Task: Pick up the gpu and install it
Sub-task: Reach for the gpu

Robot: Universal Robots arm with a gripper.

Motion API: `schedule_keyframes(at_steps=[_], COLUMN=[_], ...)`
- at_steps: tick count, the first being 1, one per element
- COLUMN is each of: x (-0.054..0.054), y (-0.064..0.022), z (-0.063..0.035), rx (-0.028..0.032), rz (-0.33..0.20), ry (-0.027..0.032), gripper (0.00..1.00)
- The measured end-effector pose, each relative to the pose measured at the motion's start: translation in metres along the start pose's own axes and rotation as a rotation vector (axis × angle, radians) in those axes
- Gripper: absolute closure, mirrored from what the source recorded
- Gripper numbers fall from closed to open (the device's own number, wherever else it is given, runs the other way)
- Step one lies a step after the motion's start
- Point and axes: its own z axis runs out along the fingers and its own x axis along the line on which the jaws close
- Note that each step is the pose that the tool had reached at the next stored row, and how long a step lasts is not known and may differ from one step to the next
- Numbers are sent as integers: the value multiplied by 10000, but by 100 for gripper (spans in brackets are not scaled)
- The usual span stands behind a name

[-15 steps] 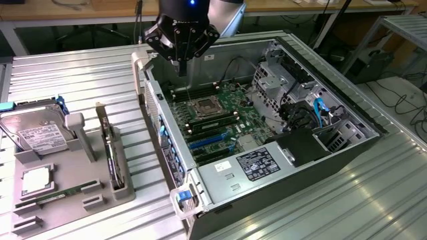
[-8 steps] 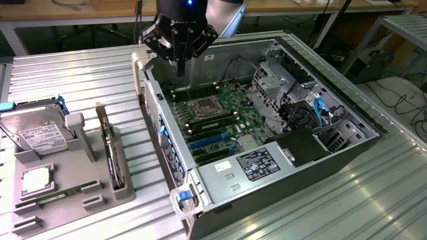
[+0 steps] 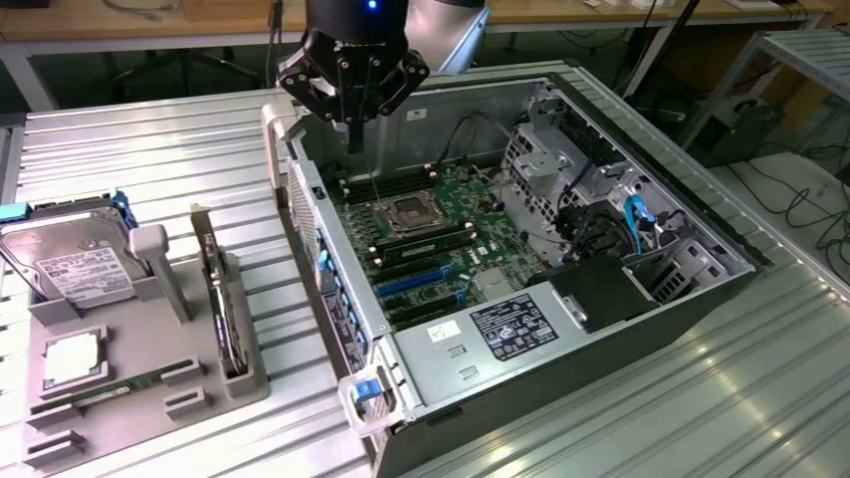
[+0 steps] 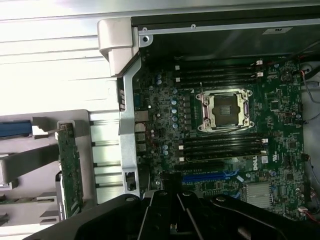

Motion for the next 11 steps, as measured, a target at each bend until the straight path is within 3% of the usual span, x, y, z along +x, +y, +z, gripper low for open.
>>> schedule_keyframes(at_steps=[11], x=[104], y=[-36], z=[-1], rx=[-1], rz=[-32], ry=[1], gripper=[89])
